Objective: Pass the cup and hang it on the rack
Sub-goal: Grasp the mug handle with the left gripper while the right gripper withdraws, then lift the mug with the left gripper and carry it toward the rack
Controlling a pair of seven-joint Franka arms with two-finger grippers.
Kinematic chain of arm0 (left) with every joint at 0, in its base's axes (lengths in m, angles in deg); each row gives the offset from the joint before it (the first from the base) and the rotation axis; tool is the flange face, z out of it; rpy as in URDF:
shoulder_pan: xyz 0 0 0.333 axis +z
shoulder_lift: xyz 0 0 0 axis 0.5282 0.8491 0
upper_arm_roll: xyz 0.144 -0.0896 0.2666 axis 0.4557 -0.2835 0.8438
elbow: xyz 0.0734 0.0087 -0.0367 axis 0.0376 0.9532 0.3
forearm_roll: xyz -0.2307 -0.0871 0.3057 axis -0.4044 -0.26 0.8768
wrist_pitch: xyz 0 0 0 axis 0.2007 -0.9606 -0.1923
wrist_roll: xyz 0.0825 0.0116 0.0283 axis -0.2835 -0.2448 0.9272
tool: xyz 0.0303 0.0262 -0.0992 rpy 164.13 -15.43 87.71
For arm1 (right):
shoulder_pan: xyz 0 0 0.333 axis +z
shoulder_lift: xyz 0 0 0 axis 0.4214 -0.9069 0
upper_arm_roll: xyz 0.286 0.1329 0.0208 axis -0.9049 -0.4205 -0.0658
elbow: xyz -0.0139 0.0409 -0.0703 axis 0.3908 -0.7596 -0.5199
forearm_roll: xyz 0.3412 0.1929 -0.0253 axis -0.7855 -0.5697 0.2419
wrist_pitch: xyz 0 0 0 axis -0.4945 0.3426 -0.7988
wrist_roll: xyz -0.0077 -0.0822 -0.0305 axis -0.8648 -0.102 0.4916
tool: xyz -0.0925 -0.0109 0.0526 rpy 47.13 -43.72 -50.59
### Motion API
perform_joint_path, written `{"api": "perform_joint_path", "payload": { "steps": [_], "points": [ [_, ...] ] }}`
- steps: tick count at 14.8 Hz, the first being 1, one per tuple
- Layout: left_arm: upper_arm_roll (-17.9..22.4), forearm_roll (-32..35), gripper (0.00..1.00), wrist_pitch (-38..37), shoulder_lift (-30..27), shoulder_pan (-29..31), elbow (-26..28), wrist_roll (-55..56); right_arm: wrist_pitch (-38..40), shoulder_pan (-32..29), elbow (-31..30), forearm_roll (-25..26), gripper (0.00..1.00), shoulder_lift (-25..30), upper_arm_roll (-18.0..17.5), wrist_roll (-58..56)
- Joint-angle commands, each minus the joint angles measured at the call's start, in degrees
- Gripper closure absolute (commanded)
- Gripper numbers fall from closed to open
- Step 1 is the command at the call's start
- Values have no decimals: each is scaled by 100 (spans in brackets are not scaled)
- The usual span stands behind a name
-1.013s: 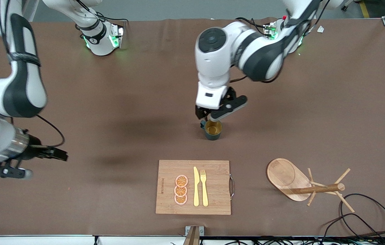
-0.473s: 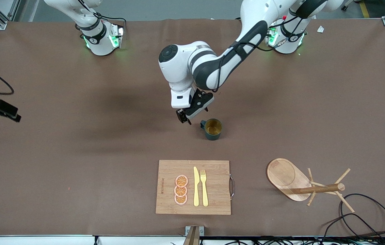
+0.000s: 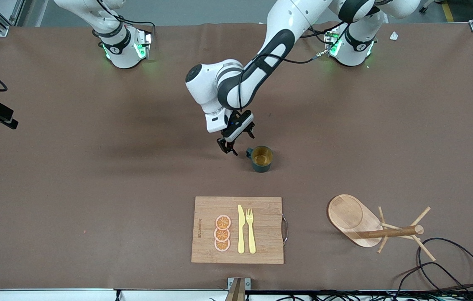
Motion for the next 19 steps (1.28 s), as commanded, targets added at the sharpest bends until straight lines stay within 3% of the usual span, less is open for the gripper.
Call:
{"api": "perform_joint_path", "payload": {
  "steps": [1, 8, 14, 17, 19],
  "points": [
    [92, 125, 3, 34, 188, -21, -209, 81, -55, -161, -2, 40, 0, 86, -69, 37],
    [462, 161, 22, 34, 355, -294, -218, 90, -29, -74, 86, 58, 0, 24, -113, 28],
    [470, 161, 50, 34, 426, -294, -218, 90, -20, -38, 86, 58, 0, 24, -113, 11],
    [470, 161, 57, 42, 434, -294, -218, 81, -29, -12, 77, 58, 0, 24, -113, 19],
    [470, 161, 74, 34, 434, -285, -218, 81, -20, -3, 60, 66, 0, 24, -113, 19]
  ]
}}
